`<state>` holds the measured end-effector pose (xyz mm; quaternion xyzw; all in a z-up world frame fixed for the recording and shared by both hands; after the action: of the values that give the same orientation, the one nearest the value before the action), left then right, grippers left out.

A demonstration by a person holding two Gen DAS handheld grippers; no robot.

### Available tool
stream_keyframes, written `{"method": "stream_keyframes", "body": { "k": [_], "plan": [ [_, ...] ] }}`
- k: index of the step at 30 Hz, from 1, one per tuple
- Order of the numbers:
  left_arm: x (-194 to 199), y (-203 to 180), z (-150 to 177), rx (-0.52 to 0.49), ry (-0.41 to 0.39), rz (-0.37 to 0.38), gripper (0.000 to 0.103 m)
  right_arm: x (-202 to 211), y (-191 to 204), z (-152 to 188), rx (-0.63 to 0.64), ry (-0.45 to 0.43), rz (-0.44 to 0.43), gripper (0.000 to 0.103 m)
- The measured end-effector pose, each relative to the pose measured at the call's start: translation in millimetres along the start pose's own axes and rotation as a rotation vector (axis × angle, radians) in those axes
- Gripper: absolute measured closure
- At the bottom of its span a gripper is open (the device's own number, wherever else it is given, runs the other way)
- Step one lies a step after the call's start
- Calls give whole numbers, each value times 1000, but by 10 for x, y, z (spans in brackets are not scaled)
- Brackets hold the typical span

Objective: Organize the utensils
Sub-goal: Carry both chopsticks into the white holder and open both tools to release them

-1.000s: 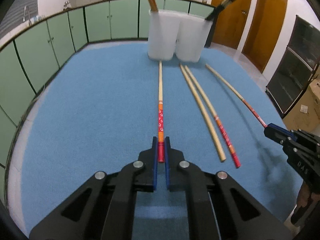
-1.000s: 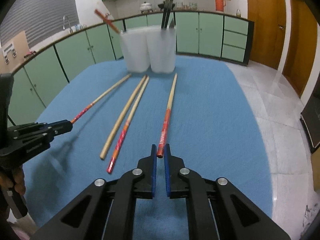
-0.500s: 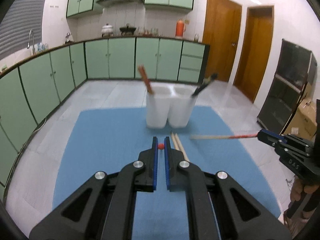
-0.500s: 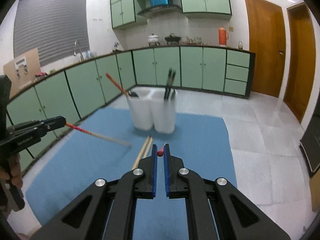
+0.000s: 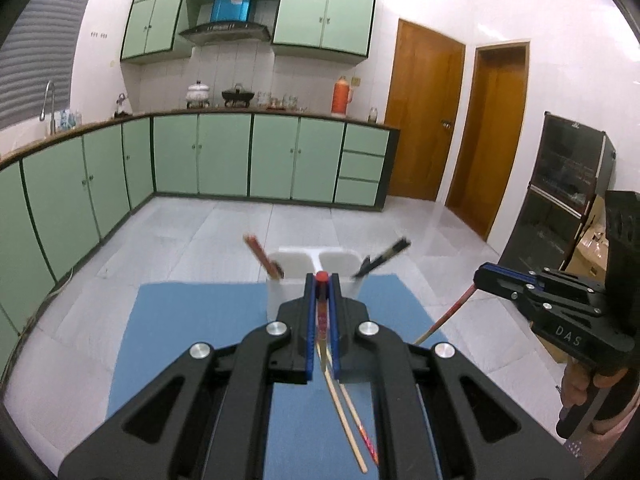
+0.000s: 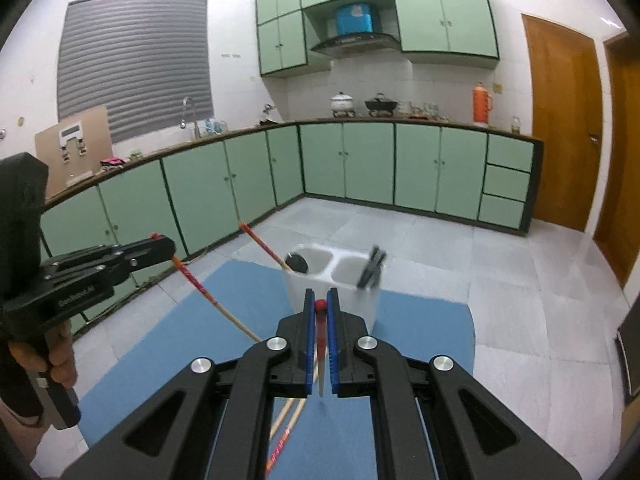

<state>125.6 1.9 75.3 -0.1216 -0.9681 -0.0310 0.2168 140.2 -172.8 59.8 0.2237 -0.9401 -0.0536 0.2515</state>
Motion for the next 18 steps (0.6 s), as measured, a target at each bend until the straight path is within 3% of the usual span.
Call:
{"method": "stream_keyframes", "body": {
  "k": [6,13,18],
  "plan": [
    [99,38,-450,-16,-103,-19,98,69,140,-551,40,-78,-46,97],
    [-27,61,-1024,-47,-217,-75,98,-14,162,-1277,66,-188,-20,97],
    [-531,103,-1102,-48,-180,-93,98,-369,35,-1423,49,-185,13,97]
  ]
}}
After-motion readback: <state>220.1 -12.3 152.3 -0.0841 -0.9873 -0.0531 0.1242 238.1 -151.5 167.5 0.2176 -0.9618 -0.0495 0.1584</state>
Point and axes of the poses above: each gripper's, at about its wrist camera, not at the fingertips, and x roughly against the way its jaws point, y to its left, z to its underside, the point moved 6 cm from there along -x, roughly the way its jaws point, and after that the axes turned 8 degrees about -x, right-handed, at the moved point
